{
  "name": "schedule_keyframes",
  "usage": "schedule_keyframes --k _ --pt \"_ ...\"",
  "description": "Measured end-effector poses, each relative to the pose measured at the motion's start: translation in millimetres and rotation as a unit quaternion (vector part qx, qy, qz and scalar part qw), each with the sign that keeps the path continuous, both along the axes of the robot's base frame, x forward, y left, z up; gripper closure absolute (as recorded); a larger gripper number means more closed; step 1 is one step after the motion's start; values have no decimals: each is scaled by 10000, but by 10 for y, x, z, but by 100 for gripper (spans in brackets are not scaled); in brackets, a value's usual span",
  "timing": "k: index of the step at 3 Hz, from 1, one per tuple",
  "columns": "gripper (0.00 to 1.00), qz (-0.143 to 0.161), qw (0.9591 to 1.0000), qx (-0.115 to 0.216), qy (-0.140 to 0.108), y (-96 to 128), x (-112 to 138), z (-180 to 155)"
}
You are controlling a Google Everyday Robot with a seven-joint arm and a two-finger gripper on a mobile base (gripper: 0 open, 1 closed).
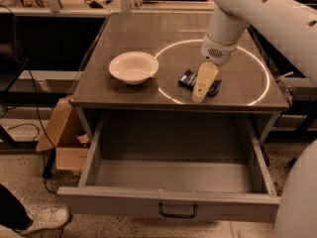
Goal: Place rxbar blueberry into top drawer
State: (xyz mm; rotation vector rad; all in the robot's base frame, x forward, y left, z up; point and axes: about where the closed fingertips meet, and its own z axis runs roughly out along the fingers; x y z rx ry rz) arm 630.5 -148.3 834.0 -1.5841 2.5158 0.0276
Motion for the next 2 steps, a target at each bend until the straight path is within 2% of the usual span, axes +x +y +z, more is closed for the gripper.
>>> schedule_keyframes --k 2 --pt "0 112 9997 173 153 55 79 -57"
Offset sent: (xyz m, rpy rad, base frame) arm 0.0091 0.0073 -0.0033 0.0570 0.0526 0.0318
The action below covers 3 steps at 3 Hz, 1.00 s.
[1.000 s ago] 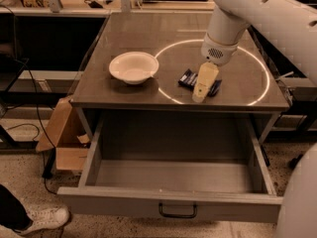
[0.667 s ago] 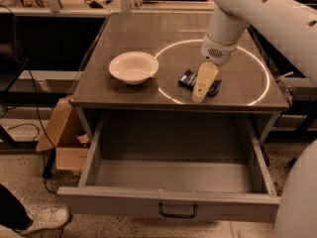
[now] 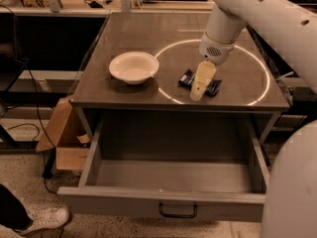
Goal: Place rxbar blueberry into top drawer
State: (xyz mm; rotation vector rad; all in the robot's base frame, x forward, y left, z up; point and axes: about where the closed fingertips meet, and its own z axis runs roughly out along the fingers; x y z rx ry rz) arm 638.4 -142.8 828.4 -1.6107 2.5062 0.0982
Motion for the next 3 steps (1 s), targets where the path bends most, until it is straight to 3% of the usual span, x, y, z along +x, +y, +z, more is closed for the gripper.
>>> schedule_keyframes --k 3 --pt "0 -89 9996 2 270 -130 -37 -246"
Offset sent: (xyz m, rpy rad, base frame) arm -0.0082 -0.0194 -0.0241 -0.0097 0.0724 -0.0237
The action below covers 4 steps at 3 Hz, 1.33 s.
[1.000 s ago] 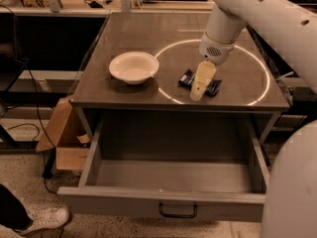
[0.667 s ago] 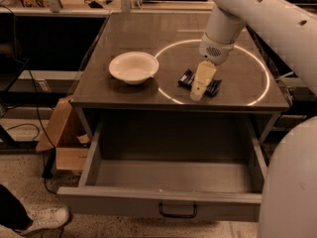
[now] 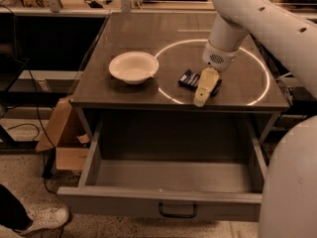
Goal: Place rxbar blueberry into top drawer
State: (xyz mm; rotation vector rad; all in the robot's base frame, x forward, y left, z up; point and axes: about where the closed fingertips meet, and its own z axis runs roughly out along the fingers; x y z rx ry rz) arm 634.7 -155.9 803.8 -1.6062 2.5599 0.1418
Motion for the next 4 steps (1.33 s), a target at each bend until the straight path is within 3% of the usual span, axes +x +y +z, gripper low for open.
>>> schedule_keyframes --k 1,4 --pt "18 0 10000 0 0 0 0 0" --pt "88 0 10000 0 0 0 0 -1"
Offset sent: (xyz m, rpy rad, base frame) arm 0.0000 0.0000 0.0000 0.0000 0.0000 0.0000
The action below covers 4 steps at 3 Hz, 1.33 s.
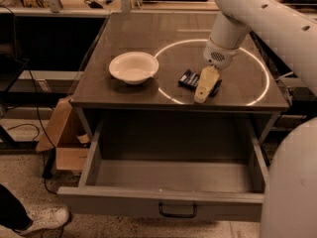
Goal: Place rxbar blueberry into top drawer
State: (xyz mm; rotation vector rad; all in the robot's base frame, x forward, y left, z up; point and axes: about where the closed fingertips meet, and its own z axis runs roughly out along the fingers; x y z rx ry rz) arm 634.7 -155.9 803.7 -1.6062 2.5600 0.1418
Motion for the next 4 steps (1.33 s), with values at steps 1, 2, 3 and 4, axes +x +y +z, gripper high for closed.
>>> schedule_keyframes --k 1,2,3,4 --pt "100 0 10000 0 0 0 0 0" --pt "100 0 10000 0 -1 0 0 78" --pt "100 0 10000 0 -1 0 0 198" --pt "100 -1 10000 0 -1 0 0 263"
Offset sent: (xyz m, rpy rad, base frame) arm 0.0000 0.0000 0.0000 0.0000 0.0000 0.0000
